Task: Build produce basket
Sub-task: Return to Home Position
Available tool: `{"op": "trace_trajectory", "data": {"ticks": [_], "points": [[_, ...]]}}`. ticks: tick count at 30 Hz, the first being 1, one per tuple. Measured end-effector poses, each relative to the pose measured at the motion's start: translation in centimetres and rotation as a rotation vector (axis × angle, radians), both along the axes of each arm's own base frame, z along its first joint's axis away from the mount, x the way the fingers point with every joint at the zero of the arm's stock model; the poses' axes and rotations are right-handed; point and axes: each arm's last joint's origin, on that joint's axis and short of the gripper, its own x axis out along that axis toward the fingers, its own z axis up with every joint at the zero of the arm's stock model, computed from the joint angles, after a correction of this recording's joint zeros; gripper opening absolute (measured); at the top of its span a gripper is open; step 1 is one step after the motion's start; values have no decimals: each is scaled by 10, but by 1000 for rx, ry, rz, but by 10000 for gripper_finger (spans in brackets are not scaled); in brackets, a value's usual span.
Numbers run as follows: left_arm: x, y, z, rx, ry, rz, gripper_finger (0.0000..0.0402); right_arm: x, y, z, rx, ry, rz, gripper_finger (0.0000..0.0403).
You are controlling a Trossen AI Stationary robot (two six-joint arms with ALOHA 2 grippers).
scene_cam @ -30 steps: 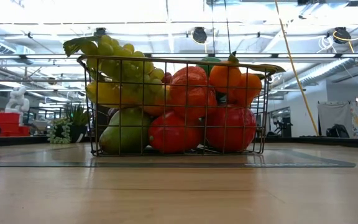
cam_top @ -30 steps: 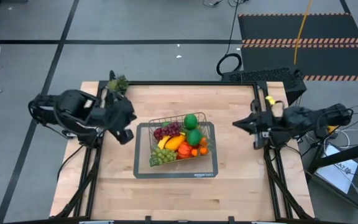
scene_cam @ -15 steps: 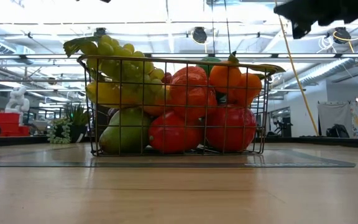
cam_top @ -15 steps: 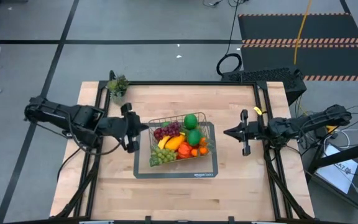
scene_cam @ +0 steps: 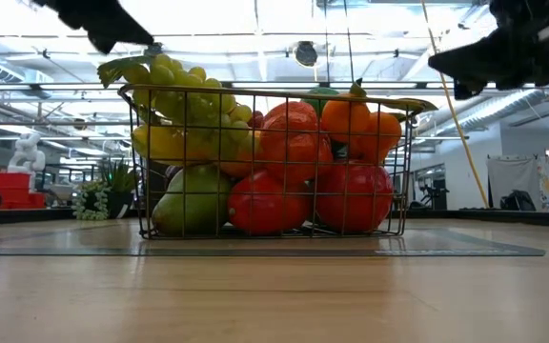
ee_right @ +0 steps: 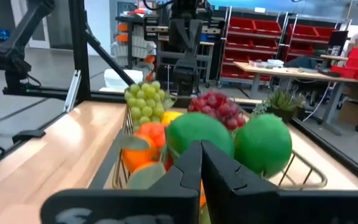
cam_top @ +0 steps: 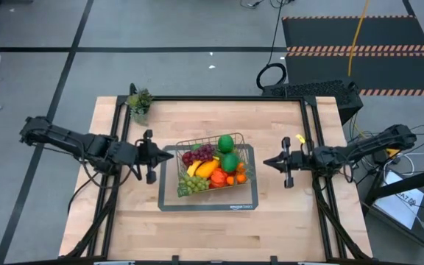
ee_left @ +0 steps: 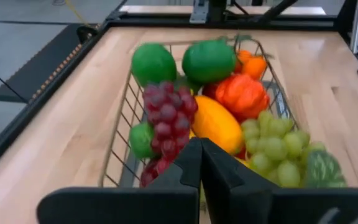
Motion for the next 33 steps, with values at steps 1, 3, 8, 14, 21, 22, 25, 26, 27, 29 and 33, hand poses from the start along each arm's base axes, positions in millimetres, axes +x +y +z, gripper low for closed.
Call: {"op": "trace_trajectory", "data": {"ticks": [1,3,8,14,21,22,25,26,27,29,33], "points": [[-1,0,-5,-3,-1,-4,3,-1,0,-3,0,7,1,0],[-3,1,-13,-6,-8,-6,6,-2,0,-8,11,19,2,0],[-8,2,-25,-3,-17,-9,3,-5,-1,-8,20,-5,31,0],[-11,5,-27,-3,-18,-12,7,-11,-5,-5,34,-47,18,0],[-11,7,-25,-11,-34,-1,9,-17,-20,-3,11,-61,10,0],[-11,7,-25,-12,-39,1,9,-18,-22,-3,4,-66,4,0],[-10,7,-22,-22,-67,2,3,-21,-29,1,-7,-107,-18,0],[-10,7,-22,-23,-68,2,3,-22,-32,2,-13,-116,-27,0],[-10,7,-22,-23,-68,2,4,-23,-34,2,-18,-119,-36,0],[-10,7,-22,-23,-68,3,9,-24,-37,2,-29,-122,-46,0],[-10,7,-22,-25,-69,4,4,-26,-38,4,-16,-144,-39,0]]}}
